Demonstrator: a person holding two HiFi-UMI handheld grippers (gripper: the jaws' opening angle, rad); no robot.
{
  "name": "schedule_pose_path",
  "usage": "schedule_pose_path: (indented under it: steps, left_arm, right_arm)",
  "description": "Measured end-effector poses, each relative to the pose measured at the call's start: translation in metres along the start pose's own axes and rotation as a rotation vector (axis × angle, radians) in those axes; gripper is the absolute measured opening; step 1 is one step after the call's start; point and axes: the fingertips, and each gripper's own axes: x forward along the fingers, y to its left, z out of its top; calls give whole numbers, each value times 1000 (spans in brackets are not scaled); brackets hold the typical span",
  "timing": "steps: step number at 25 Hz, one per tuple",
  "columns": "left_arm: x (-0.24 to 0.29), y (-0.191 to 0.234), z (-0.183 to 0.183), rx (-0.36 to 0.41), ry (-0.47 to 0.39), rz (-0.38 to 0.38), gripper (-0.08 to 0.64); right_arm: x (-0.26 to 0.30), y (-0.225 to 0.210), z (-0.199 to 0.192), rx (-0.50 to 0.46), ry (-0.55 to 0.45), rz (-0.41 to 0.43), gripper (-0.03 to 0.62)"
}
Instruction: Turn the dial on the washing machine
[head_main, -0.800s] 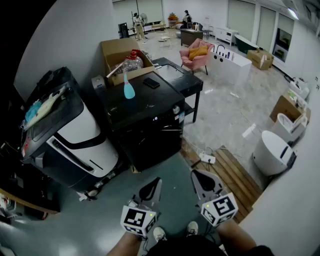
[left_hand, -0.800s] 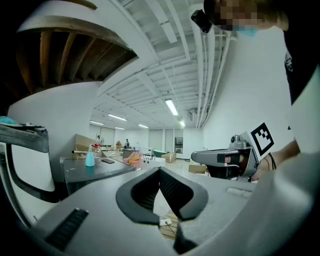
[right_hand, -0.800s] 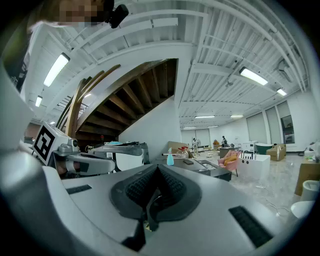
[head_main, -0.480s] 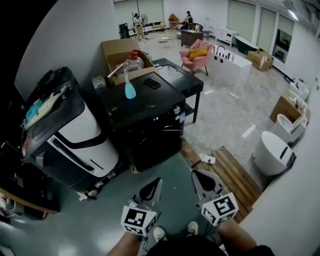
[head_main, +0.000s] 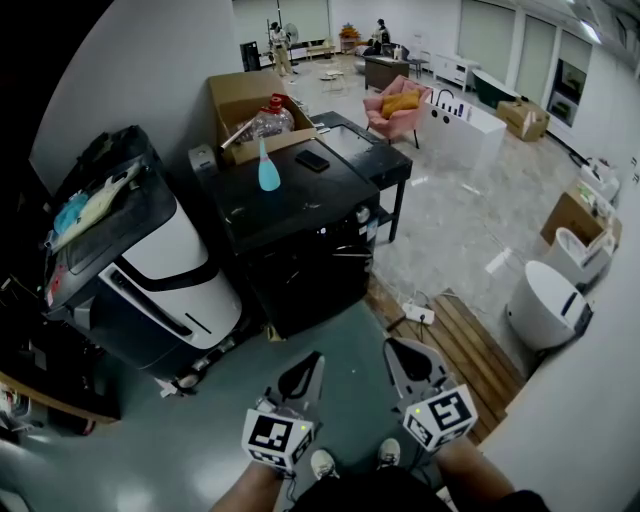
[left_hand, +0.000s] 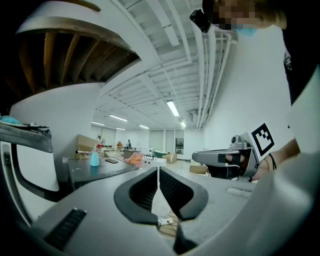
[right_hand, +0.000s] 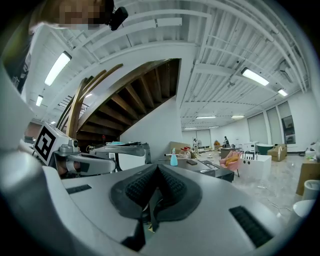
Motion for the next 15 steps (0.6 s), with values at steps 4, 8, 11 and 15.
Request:
schedule_pose_path:
  steps: [4, 8, 11, 15]
  left_arm:
    - [-11, 16, -5, -10, 4, -2, 5]
    - [-23, 34, -7, -19, 6, -9, 5]
    - [-31, 48, -9, -22, 7, -13, 5]
    - [-42, 65, -13, -21, 6, -17, 6]
  right_arm:
    - [9, 16, -6, 5, 9, 0, 2]
    - [21, 34, -7, 10, 13, -3, 3]
    - [30, 49, -6, 11, 4, -4, 7]
    - [41, 69, -8, 7, -8, -2, 29]
